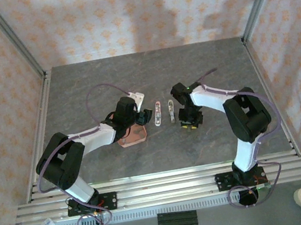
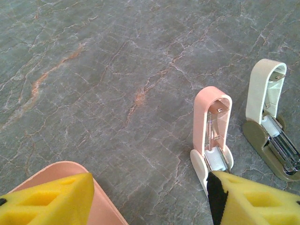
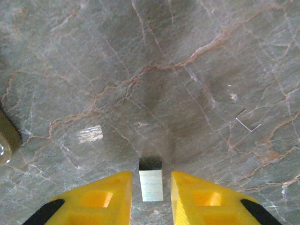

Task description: Load the staples into the stapler

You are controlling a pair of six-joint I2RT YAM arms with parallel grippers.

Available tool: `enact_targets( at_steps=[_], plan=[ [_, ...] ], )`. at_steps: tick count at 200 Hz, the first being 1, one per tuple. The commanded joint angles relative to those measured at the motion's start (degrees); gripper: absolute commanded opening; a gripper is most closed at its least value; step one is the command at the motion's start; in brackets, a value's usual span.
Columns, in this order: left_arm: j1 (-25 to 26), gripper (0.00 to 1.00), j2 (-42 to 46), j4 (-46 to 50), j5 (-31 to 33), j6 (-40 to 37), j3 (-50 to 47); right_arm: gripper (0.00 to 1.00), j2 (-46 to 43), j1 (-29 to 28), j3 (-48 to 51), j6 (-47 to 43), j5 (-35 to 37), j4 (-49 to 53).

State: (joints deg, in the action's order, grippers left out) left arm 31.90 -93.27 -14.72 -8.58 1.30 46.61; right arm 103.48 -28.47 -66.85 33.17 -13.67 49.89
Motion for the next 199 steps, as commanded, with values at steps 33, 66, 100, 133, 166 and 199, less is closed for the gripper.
enact_targets(
  at_steps=[33,66,100,133,166,199],
  plan=[
    [0.64,0.66,-0.57,-0.13,1.22,-1.45,0.52,0.25,1.97,-0.27,-1.14,-0.75,1.45,1.18],
    [0.7,0.66,-0.64,-0.05,1.16,-1.48,0.66,0.21,2.7,-0.29,-0.54,-1.16,1.44,0.77],
    [0.64,0.66,-0.5,0.26,1.31,-1.56,0.92,0.18,2.72,-0.24,1.0,-1.3,1.51,-1.16],
    [0.62,0.66,-0.14,-0.71,1.61,-1.15,0.26,0.15,-2.56,-0.19,2.68,-0.87,4.63,-4.67],
    [0.64,0.67,0.38,-3.3,2.49,0.15,-1.2,0.14,-11.62,-0.28,5.39,-1.0,9.61,-10.93],
    [0.55,0.67,0.4,-6.65,2.25,2.08,-2.72,0.14,-15.35,-1.53,7.65,-2.11,11.34,-17.8]
  ],
)
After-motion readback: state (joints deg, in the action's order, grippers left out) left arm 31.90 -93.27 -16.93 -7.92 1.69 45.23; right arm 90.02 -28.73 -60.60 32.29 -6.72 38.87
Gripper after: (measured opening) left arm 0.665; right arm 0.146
